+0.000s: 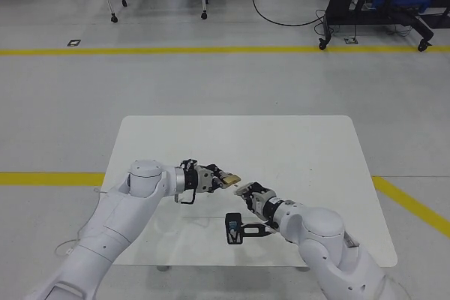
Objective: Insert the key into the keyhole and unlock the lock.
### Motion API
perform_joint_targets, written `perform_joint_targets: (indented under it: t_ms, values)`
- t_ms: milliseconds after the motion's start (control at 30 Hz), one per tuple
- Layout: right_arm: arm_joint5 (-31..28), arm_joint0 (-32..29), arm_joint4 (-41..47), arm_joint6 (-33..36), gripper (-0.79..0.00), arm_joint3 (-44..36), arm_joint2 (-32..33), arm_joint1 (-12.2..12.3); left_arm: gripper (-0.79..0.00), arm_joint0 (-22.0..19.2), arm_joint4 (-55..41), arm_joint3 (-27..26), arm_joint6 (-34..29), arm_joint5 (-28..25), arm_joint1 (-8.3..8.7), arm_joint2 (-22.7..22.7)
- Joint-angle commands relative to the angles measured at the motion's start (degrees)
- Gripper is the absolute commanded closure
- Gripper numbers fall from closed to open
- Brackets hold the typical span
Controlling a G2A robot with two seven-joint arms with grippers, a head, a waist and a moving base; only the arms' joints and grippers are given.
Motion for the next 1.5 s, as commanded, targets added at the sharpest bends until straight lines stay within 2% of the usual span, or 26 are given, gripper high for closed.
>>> perform_joint_targets:
  t_ms: [0, 1467]
  values:
    - [-0.3, 0.3, -0.5, 0.2, 0.000, 0.2, -0.4, 0.0, 0.000, -0.1, 0.0, 0.2, -0.1, 0.1, -0.03, 0.0]
    - [0.0, 1.6, -3.2, 3.7, 0.000, 1.1, -3.1, -0.8, 0.000, 0.0, 1.3, -0.3, -0.9, 2.0, -0.21, -0.1]
